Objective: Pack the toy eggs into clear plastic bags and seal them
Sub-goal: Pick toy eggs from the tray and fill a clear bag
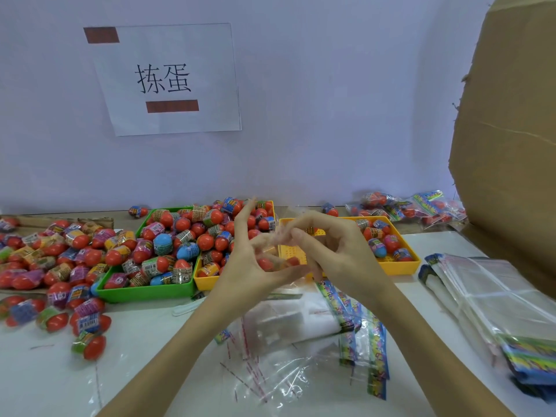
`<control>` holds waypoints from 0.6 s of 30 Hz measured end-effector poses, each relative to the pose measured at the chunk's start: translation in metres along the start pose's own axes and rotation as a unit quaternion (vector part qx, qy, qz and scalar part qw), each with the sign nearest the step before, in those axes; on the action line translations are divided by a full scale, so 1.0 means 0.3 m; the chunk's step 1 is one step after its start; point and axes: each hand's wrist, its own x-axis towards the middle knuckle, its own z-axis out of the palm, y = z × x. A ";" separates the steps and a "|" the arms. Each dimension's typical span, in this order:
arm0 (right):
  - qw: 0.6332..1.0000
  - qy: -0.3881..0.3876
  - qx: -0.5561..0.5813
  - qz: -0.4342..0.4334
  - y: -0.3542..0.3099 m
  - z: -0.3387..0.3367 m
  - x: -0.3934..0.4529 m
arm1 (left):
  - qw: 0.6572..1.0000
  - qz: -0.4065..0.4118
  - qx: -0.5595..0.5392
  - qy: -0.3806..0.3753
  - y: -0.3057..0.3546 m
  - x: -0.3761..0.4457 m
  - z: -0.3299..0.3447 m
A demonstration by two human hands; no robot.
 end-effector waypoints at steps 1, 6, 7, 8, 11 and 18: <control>1.000 -0.011 0.010 -0.002 -0.002 -0.004 0.000 | 1.000 -0.021 -0.005 -0.018 0.006 0.000 -0.007; 0.999 0.031 0.024 -0.024 0.005 -0.017 0.008 | 0.996 -0.069 0.010 -0.059 0.015 0.003 -0.009; 0.997 0.069 0.013 -0.017 0.013 -0.025 0.013 | 0.996 -0.066 0.016 -0.058 0.014 0.002 -0.007; 0.993 0.117 -0.021 -0.008 0.025 -0.034 0.018 | 0.996 -0.060 0.024 -0.056 0.011 0.002 -0.007; 0.929 0.237 -0.282 0.043 0.080 -0.087 0.021 | 0.997 -0.050 0.043 -0.047 0.004 0.001 -0.008; 0.749 0.098 -0.558 0.344 0.155 -0.182 0.002 | 0.997 -0.033 0.060 -0.036 -0.012 -0.004 -0.006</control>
